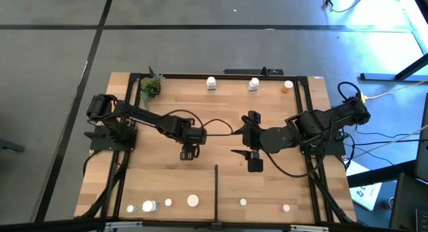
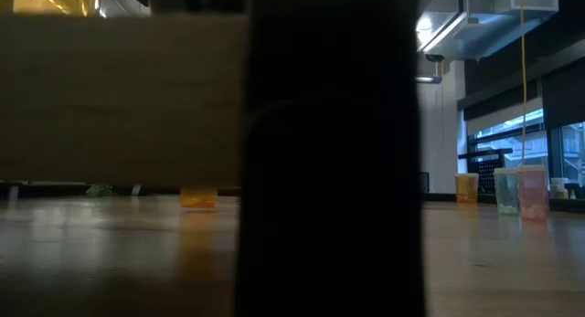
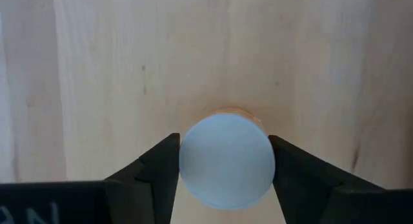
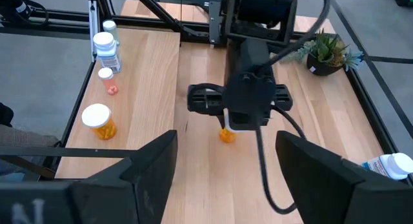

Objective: Pick and place medicine bottles onto shelf by color
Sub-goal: Put the bottom orange pill bottle on the shelf aligned with the other orange pill bottle

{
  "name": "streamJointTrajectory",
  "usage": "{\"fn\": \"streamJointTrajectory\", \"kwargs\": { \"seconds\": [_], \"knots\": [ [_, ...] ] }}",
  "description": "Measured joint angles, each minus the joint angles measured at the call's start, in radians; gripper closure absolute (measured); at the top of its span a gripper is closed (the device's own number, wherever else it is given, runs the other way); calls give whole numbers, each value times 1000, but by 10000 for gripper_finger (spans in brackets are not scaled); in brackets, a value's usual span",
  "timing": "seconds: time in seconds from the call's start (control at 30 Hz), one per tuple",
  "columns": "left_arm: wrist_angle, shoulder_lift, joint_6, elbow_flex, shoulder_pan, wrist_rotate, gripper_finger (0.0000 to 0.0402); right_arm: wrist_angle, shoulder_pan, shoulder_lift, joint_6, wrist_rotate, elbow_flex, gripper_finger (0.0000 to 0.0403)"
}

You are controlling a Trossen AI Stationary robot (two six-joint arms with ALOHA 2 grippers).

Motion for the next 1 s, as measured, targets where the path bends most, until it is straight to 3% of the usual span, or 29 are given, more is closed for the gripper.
{"fn": "streamJointTrajectory", "kwargs": {
  "seconds": [0.4,0.63,1.0],
  "knots": [
    [-135,-4,-97,144,-133,-45,208,4,0,-1,0,0,0,139],
    [-252,-4,-229,248,-233,-69,208,4,0,-1,0,0,0,139],
    [-249,-4,-460,274,-407,-91,208,4,0,-1,-6,0,0,139]
  ]
}}
